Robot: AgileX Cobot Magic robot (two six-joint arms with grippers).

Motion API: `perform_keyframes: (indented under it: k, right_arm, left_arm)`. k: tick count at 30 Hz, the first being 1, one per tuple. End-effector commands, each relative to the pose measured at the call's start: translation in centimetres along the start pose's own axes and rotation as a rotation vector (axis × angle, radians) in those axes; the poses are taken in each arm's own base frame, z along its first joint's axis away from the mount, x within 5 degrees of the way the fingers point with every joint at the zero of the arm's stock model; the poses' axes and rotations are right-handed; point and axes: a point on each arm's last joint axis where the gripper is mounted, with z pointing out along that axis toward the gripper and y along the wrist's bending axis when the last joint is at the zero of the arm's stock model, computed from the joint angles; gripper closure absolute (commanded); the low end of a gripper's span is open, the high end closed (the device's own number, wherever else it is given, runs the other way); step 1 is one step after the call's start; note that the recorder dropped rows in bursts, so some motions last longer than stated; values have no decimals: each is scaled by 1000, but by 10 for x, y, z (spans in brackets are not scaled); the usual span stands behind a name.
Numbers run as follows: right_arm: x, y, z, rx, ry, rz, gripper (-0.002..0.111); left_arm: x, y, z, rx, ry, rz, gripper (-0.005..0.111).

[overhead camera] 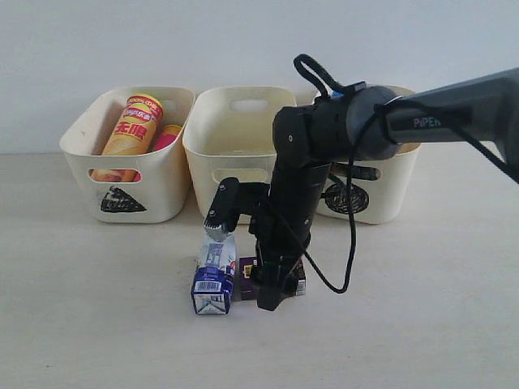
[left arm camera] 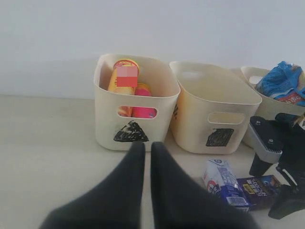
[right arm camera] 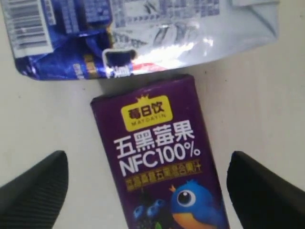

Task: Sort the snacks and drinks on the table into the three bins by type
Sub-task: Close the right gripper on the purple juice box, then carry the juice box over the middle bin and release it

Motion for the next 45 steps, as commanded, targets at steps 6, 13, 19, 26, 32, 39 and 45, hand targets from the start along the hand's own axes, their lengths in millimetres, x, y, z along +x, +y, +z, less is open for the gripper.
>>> perform_keyframes:
  k: [6,13,19,26,32,39,45]
  right_arm:
    - [0,0,3,-6,5,6,70]
    - [-2,6,-32,-12,-5,41,107]
    - [-6,13,-95,72,-95,27,107]
    - [-19,10,-168,361,-377,46,107]
    - [-37,-13,-187,618,-678,152,107]
    - [-41,-49,-146,748,-795,231,107]
    - [-41,-61,-106,739,-776,260,107]
  left_arm:
    - [1,0,-1,0,-3,-4,102]
    - [1,0,-1,0,-3,-4,102]
    - [1,0,-1,0,-3,-4,102]
    - [1,0,-1,0,-3,-4,102]
    - [1,0,-1,0,-3,-4,102]
    - [1,0,-1,1,-3,-9,102]
    - [1,0,-1,5,-4,-22,102]
